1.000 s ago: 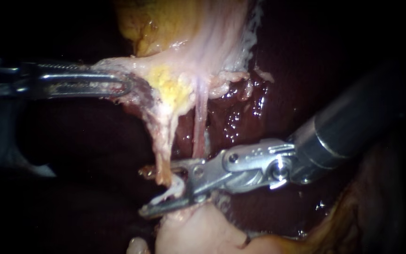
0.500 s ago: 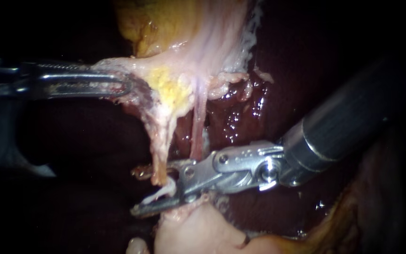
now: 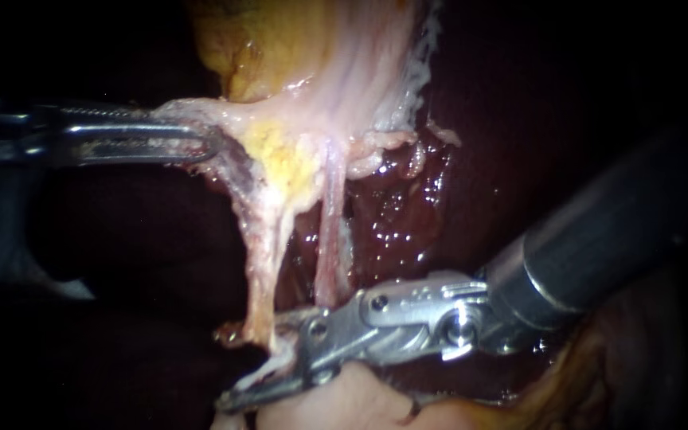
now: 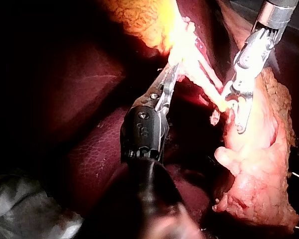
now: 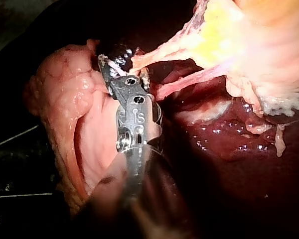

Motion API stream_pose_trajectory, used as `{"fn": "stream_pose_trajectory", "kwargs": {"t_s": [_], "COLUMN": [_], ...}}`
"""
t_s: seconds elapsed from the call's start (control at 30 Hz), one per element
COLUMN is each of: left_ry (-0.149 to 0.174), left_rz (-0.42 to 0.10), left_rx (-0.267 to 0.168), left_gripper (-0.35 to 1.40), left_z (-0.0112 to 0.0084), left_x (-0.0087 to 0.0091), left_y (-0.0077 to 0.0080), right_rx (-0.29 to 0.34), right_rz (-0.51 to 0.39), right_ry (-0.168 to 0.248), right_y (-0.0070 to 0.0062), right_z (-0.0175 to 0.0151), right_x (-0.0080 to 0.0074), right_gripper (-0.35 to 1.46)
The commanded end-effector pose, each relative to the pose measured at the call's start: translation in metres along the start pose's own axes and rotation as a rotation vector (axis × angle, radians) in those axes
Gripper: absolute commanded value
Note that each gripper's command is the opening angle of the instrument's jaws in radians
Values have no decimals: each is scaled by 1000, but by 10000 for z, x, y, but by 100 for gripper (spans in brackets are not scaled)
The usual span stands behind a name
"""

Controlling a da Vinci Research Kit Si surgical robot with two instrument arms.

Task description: Clipping first clip left tube

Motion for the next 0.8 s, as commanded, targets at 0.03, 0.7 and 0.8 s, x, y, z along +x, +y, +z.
{"fn": "stream_pose_trajectory", "kwargs": {"t_s": [0.03, 0.7, 0.8], "left_ry": [0, 0, 0], "left_rz": [-1, -1, -1], "left_rx": [0, 2, 2], "left_gripper": [-35, -35, -35], "left_z": [0, 1, 1], "left_x": [0, 0, 0], "left_y": [0, -2, -2], "right_rx": [-3, -22, -22], "right_rz": [4, 177, 189], "right_ry": [5, 35, 35], "right_y": [-1, 7, 7], "right_z": [-1, -7, -7], "right_x": [3, 12, 12], "right_gripper": [43, 27, 12]}}
